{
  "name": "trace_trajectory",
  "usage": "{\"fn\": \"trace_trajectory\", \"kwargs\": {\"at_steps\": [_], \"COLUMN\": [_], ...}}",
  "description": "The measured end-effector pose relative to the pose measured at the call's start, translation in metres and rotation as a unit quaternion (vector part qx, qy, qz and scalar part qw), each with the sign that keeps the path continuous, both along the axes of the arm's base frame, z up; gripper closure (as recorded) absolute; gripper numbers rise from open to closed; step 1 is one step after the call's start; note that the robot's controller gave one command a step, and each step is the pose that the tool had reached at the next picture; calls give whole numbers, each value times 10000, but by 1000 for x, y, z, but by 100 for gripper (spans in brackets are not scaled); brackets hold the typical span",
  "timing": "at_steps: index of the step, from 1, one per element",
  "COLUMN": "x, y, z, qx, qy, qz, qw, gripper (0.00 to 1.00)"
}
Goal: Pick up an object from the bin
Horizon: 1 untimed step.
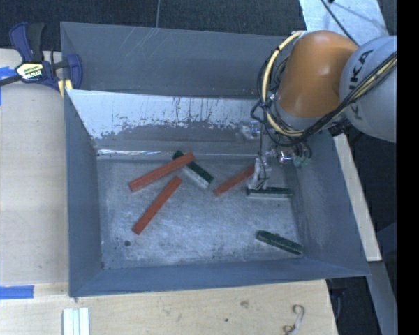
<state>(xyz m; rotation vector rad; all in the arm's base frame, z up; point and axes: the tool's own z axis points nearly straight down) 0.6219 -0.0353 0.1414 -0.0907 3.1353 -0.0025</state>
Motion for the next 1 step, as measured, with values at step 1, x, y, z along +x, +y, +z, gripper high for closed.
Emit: {"fn": "trace_trajectory", "kwargs": {"at_steps": [1], "x": [5], "y": [1], "z": [-1], "qx": [2], "qy": [-10], "qz": [831], "qw": [9965], "gripper": [0]}}
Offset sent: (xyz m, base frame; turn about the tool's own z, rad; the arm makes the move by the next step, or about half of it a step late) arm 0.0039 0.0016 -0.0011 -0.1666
